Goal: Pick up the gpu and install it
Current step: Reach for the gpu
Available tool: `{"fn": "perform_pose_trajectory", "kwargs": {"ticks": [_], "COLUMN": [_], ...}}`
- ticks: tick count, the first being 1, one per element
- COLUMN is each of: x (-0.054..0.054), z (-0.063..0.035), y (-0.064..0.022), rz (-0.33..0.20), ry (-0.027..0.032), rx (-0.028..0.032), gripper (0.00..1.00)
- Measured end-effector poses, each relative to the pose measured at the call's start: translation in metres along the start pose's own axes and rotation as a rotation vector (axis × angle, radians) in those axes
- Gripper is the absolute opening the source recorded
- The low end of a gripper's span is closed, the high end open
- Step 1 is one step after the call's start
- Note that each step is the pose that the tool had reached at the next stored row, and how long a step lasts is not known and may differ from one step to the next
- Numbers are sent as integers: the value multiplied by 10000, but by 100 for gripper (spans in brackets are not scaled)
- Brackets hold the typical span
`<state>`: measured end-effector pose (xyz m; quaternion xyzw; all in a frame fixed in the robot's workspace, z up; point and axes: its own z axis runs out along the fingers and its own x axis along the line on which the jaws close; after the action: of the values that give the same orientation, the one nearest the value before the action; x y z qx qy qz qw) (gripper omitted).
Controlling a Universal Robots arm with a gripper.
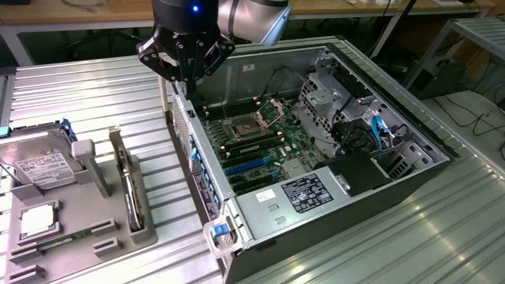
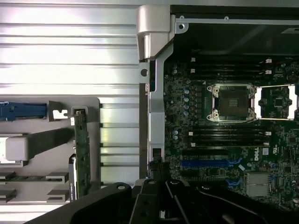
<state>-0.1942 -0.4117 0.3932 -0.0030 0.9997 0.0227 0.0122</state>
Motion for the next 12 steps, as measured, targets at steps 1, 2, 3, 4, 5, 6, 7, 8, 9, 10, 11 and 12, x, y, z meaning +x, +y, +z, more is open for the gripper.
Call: {"fn": "perform_pose_trajectory", "kwargs": {"ticks": [1, 2, 3, 4, 5, 6, 7, 8, 9, 10, 11, 12], "x": [9, 19, 28, 37, 59, 71, 84, 96, 110, 122, 134, 147], "z": [0, -1, -1, -1, -2, -2, -3, -3, -3, -4, -4, -4], "y": [-3, -6, -9, -11, -15, -17, -20, -22, -25, -28, -30, -31], "rz": [-11, -23, -34, -44, -62, -69, -77, -84, -92, -101, -109, -117], "ry": [1, 2, 2, 3, 4, 4, 5, 5, 5, 6, 5, 6], "rx": [0, 0, -1, -1, -1, -1, -1, -1, -2, -2, -3, -2], "gripper": [11, 11, 11, 11, 11, 11, 11, 11, 11, 11, 11, 11]}}
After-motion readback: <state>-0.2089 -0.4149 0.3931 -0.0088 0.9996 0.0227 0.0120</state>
